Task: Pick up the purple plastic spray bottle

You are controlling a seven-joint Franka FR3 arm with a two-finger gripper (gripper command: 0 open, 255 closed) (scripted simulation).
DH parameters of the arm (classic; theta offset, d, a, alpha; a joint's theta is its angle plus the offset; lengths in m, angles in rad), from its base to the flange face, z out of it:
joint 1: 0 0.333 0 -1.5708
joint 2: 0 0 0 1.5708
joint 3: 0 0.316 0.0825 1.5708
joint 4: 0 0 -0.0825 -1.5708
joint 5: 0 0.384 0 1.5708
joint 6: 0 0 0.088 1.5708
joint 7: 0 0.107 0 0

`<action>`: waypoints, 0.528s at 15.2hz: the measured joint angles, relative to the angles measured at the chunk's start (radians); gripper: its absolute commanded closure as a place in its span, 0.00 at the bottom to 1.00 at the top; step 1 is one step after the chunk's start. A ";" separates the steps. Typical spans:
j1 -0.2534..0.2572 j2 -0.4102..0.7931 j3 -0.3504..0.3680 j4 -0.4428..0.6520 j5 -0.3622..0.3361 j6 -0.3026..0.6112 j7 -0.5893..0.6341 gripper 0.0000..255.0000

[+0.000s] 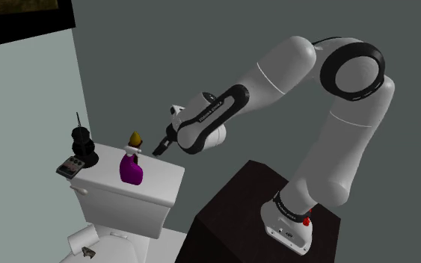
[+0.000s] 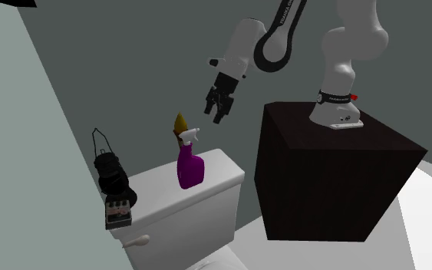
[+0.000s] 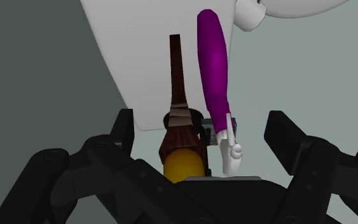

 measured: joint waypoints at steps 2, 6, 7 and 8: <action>-0.050 0.090 0.065 0.050 0.007 0.059 -0.044 0.00; -0.068 0.250 0.112 0.157 -0.029 0.145 -0.080 0.00; -0.065 0.301 0.121 0.187 -0.041 0.174 -0.086 0.00; -0.058 0.332 0.119 0.217 -0.052 0.183 -0.093 0.00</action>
